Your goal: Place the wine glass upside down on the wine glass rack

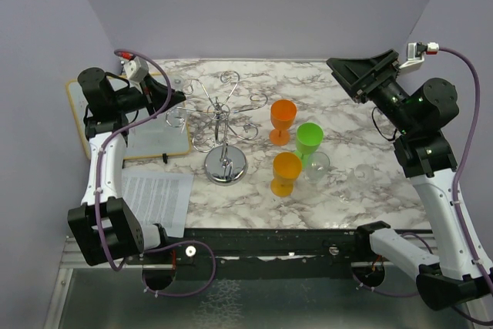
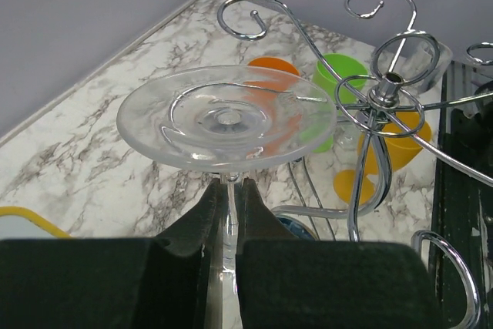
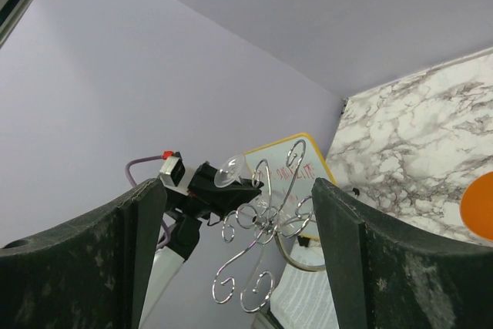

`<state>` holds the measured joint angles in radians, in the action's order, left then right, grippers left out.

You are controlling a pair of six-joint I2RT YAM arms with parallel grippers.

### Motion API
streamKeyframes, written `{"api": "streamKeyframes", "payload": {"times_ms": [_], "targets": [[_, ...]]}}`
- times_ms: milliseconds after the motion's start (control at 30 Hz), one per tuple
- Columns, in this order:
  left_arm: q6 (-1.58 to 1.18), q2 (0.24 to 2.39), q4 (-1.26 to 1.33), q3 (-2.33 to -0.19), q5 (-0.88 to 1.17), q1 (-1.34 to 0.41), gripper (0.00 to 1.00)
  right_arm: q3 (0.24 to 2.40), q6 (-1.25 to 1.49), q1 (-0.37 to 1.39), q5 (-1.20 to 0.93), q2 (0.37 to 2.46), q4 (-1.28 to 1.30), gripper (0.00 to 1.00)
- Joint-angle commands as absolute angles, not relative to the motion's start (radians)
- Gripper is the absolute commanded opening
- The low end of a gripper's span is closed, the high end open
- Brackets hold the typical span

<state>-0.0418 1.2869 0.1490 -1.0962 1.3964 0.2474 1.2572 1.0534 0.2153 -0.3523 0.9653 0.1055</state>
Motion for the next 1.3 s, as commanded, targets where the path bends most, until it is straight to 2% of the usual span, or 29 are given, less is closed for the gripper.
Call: {"api": "streamKeyframes", "payload": {"times_ms": [0,200,633,1033,1267], "targets": [[-0.028,1.272,0.201,-1.073,1.511,0.246,0.00,1.254,1.044,0.219,-0.333,0.965,0.087,0.81],[-0.041,1.291,0.199,-1.066,1.531,0.173,0.00,1.244,1.035,0.218,-0.357,0.965,0.070,0.81],[-0.039,1.325,0.204,-1.065,1.406,0.106,0.00,1.220,1.030,0.220,-0.357,0.936,0.083,0.81],[-0.133,1.310,0.296,-1.026,1.161,0.077,0.00,1.213,1.045,0.221,-0.344,0.924,0.077,0.81],[-0.145,1.307,0.323,-1.010,1.114,0.056,0.00,1.212,1.048,0.219,-0.339,0.916,0.076,0.81]]}}
